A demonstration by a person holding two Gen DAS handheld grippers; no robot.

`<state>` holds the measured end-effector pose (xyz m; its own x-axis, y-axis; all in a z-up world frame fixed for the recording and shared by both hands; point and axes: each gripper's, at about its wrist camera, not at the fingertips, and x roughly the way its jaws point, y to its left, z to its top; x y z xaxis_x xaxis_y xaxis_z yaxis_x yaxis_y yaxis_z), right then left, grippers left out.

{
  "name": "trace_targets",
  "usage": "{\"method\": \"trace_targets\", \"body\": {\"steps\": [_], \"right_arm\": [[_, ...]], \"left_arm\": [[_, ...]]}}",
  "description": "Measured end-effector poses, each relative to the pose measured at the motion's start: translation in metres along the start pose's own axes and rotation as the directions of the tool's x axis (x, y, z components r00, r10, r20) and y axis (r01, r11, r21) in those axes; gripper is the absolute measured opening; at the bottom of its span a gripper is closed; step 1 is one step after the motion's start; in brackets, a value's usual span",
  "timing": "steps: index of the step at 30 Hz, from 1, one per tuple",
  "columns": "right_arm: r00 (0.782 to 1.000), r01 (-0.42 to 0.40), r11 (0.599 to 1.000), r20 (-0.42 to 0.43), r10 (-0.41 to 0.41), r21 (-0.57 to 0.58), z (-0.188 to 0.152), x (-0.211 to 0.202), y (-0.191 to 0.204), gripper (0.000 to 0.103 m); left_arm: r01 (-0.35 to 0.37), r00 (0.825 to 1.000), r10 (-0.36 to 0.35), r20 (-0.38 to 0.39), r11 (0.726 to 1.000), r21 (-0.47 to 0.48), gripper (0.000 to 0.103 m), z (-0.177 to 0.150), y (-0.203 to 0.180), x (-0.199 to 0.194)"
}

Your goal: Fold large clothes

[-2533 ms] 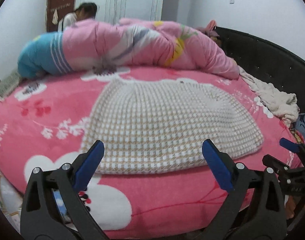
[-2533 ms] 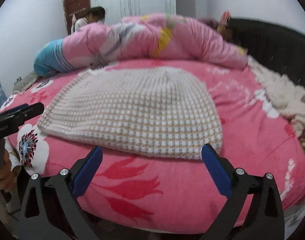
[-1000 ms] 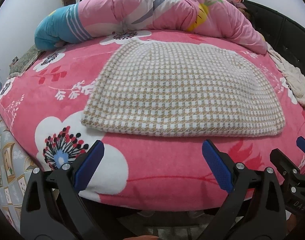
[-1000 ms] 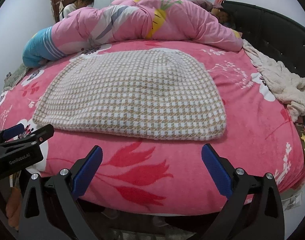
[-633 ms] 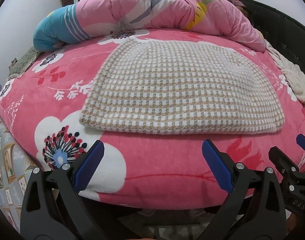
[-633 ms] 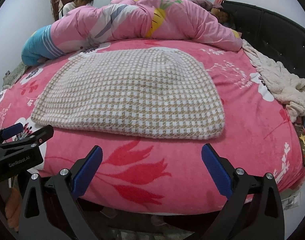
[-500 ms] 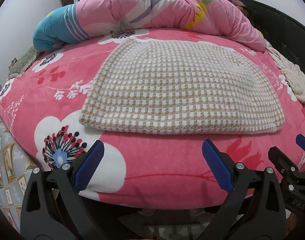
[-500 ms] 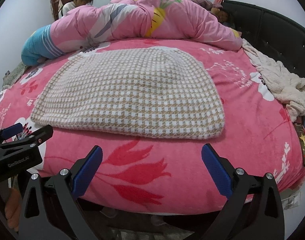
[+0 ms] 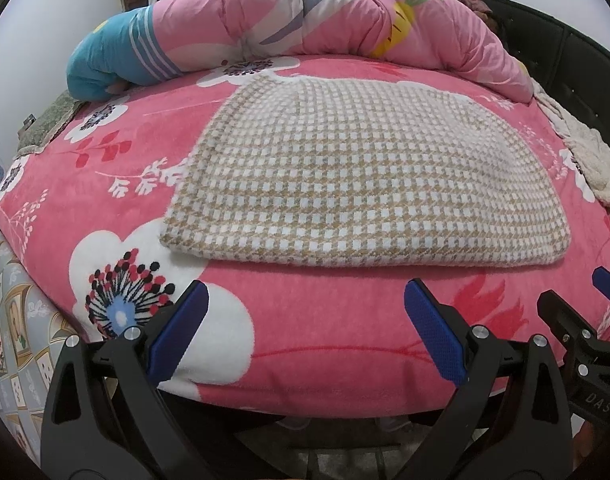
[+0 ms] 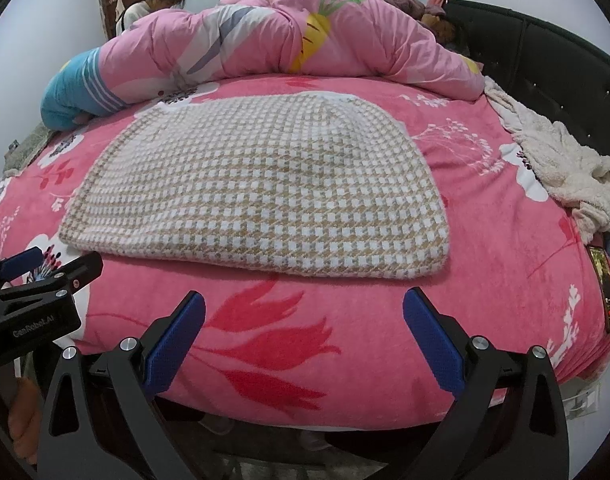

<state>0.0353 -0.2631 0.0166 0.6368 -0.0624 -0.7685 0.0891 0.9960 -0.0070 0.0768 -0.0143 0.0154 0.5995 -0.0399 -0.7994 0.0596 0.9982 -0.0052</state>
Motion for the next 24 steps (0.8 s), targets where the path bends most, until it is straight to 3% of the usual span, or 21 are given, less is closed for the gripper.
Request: {"method": "trace_targets", "body": {"steps": [24], "right_arm": [[1.0,0.0,1.0,0.001,0.0,-0.007,-0.0018,-0.0019,0.0013,0.096]], "left_arm": [[-0.009,1.0,0.009,0.011,1.0,-0.002,0.095,-0.0004,0.0006,-0.0052]]}}
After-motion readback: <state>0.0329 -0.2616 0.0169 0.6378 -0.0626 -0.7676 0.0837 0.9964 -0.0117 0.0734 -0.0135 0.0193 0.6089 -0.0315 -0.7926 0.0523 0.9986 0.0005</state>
